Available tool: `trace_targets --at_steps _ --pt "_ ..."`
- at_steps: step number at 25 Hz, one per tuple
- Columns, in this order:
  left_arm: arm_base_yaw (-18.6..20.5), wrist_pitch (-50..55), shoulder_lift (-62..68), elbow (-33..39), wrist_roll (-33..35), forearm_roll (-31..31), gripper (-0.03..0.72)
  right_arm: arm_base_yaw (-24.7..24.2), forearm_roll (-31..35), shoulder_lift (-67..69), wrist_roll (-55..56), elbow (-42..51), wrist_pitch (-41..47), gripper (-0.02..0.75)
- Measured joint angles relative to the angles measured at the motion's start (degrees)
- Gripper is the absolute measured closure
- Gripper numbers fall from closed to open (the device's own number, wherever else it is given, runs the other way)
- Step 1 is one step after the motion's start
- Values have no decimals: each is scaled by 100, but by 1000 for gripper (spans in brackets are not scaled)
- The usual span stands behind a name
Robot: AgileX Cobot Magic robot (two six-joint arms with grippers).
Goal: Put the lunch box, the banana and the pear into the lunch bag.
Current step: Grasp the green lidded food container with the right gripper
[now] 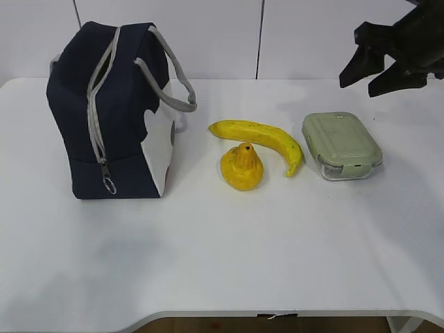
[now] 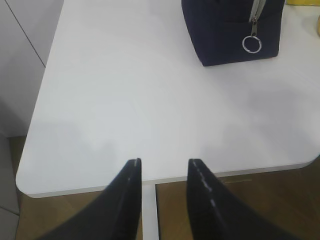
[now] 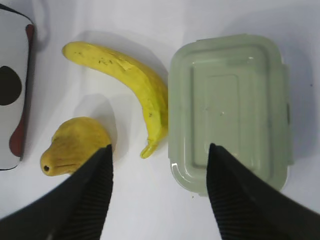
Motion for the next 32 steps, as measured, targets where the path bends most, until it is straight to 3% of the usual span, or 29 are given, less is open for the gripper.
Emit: trace_targets --at_steps 17,32 --pt "0 0 0 0 0 0 448 -1696 2309 1554 -3098 -419 1105 263" --pt "0 0 0 0 0 0 448 -1803 2976 2830 -3852 -1104 1426 234"
